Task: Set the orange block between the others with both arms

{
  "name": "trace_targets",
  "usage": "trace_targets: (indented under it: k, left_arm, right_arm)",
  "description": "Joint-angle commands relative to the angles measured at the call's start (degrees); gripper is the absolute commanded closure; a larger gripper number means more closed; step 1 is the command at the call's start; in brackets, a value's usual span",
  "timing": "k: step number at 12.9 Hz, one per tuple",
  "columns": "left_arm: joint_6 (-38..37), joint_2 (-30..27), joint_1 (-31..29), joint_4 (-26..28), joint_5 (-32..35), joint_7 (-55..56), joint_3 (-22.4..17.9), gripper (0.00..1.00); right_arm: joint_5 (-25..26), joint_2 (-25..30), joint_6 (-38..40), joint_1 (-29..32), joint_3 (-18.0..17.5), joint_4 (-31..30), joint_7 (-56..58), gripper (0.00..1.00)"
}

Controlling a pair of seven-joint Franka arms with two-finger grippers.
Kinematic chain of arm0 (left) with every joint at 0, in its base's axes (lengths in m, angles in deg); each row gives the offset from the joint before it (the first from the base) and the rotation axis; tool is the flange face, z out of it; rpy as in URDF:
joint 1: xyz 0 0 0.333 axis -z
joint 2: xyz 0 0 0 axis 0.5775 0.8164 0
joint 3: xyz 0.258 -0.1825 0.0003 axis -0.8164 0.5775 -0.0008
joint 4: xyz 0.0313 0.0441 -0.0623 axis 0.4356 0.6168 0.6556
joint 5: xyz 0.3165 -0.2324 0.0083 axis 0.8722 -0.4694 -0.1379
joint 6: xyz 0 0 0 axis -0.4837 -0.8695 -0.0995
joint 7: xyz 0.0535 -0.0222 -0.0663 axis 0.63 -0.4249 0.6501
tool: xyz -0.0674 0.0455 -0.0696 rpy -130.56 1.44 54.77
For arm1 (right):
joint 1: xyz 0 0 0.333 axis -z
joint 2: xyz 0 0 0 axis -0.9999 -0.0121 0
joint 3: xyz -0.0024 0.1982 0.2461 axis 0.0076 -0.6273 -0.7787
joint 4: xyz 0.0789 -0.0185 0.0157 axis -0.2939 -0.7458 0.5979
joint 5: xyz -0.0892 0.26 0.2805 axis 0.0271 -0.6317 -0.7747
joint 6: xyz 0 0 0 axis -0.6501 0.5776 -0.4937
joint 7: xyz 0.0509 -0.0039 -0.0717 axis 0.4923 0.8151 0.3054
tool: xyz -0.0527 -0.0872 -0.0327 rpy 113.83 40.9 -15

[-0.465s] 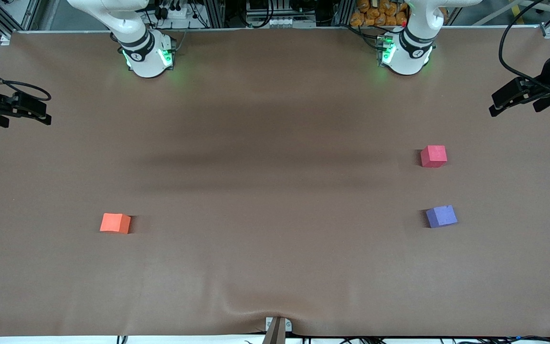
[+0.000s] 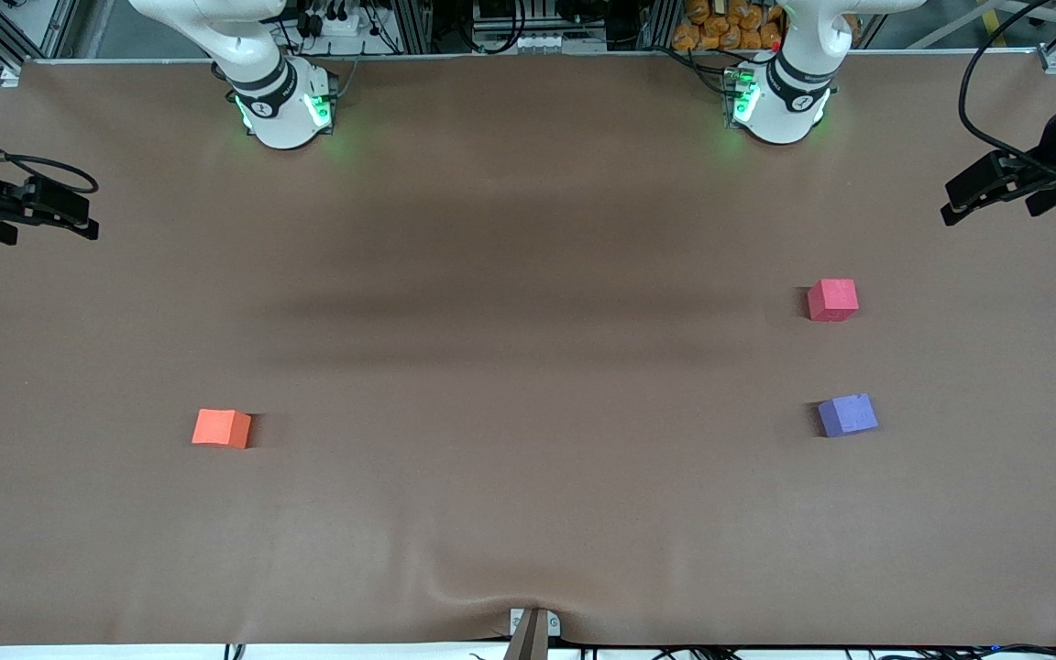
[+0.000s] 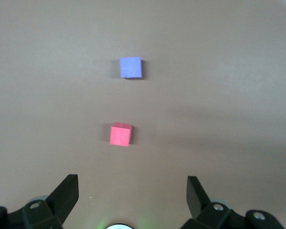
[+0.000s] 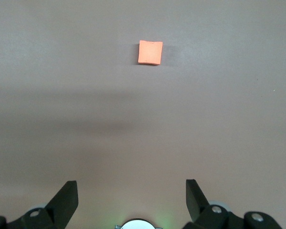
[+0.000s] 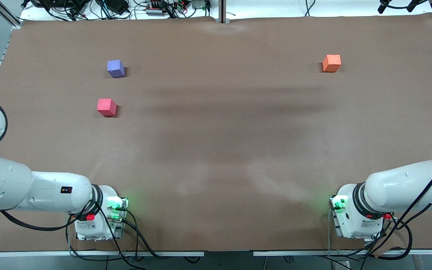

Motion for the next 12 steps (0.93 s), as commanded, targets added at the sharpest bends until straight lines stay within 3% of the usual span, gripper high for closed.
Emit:
trace_targets:
  k: [1,12]
  left_arm:
    - [-0.2,0.2,-0.1,-0.9,1.7,0.4,0.6,0.00]
    - [0.2,0.1,-0.3,-0.9,1.8,0.5,2.1,0.00]
  right_arm:
    - [-0.2,0.4,0.3,0.0,0.0,-0.1,0.1,0.00]
    - [-0.2,-0.1,0.1,-0.3,-0.2,-0.1,0.3,0.00]
